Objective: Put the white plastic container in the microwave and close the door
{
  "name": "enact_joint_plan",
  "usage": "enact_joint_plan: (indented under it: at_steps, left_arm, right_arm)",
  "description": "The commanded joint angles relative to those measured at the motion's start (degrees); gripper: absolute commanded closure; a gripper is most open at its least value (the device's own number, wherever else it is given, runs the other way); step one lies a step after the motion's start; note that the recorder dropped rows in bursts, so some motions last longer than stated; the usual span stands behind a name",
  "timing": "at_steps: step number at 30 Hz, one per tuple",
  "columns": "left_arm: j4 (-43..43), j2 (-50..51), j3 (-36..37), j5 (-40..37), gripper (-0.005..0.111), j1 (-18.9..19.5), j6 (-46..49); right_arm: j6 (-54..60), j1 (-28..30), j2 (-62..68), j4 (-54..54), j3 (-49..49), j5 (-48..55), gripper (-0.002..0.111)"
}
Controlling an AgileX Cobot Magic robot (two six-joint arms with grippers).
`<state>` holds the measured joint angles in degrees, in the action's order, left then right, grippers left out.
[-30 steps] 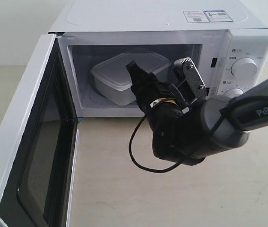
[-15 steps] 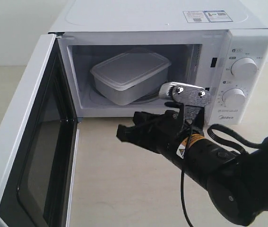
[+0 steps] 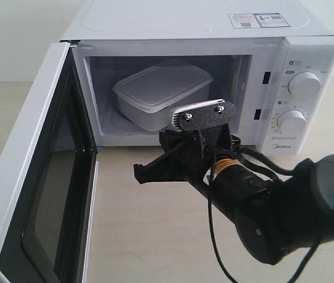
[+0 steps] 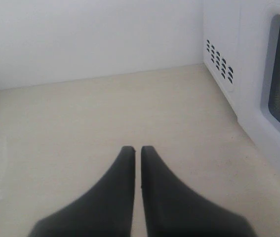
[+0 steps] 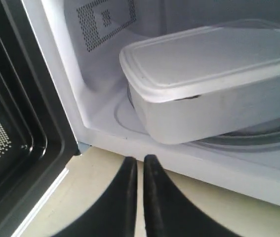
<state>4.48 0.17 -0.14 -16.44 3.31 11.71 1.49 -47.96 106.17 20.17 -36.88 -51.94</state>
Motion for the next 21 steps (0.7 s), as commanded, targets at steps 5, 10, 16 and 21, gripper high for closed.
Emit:
enact_joint_plan:
  at_steps: [5,10,16,21]
  left_arm:
    - [0.5,-0.2,0.1,0.1,0.102,0.1,-0.6]
    - [0.5,-0.2,0.1,0.1,0.102,0.1,-0.6]
    - [0.5,-0.2,0.1,0.1,0.102,0.1,-0.6]
    - [0.5,-0.2,0.1,0.1,0.102,0.1,-0.6]
  right_arm:
    - [1.4,0.0,5.3,3.8,-5.7,-2.1,0.108]
    - [1.9,0.7,8.1,7.7,-9.7,0.2,0.108]
    - [2.6,2.3,11.3,7.6,-14.3,1.7,0.108]
    - [3.0,3.5,12.8,7.7,-17.7,3.3,0.108]
